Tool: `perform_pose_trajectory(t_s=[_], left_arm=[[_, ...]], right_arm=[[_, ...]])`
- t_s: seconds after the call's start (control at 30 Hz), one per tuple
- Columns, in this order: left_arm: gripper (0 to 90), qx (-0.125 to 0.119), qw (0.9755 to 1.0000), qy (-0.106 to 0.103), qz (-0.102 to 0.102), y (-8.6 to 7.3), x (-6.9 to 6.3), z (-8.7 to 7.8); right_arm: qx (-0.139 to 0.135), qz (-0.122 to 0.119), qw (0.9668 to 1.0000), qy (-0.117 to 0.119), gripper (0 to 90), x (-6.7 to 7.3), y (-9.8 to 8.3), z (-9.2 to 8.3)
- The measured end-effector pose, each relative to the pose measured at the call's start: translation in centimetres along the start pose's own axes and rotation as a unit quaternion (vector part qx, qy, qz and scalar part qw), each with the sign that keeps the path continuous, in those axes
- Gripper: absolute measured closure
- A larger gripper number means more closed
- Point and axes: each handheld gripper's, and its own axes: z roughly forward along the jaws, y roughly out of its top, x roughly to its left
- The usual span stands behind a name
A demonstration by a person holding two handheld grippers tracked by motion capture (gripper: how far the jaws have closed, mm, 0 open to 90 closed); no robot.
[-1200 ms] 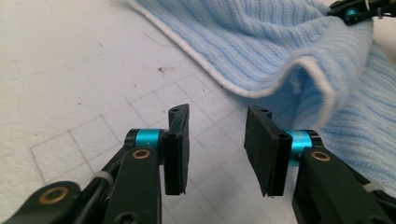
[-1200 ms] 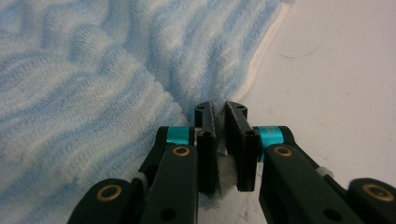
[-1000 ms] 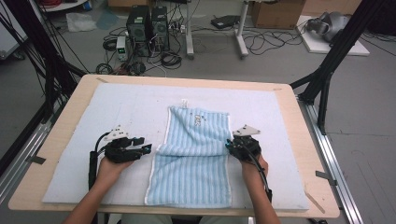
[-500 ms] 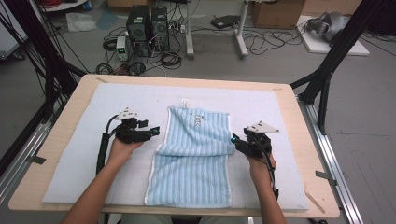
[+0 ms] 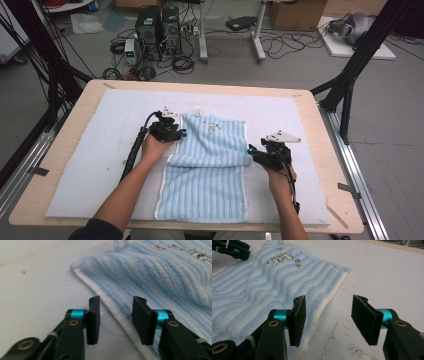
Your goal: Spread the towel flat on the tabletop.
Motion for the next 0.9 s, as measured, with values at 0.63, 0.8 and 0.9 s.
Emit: perform_pose_trajectory(t_s=[0.63,0.8,0.9], left_arm=[[50.9,-0.068,0.995,0.018,-0.071,0.8,3.4,-1.4],[45.2,-0.049,0.9954,0.013,-0.081,1.4,4.1,0.0],[45.2,-0.02,0.9966,0.018,-0.078,1.4,4.2,1.2]], right_arm=[[-0.005,0.022,0.9997,0.01,49.6,-2.1,2.7,3.1],[0.033,0.028,0.9988,0.024,53.0,-3.1,4.2,6.6],[0.067,0.018,0.9973,0.024,55.8,-2.7,4.4,8.8]])
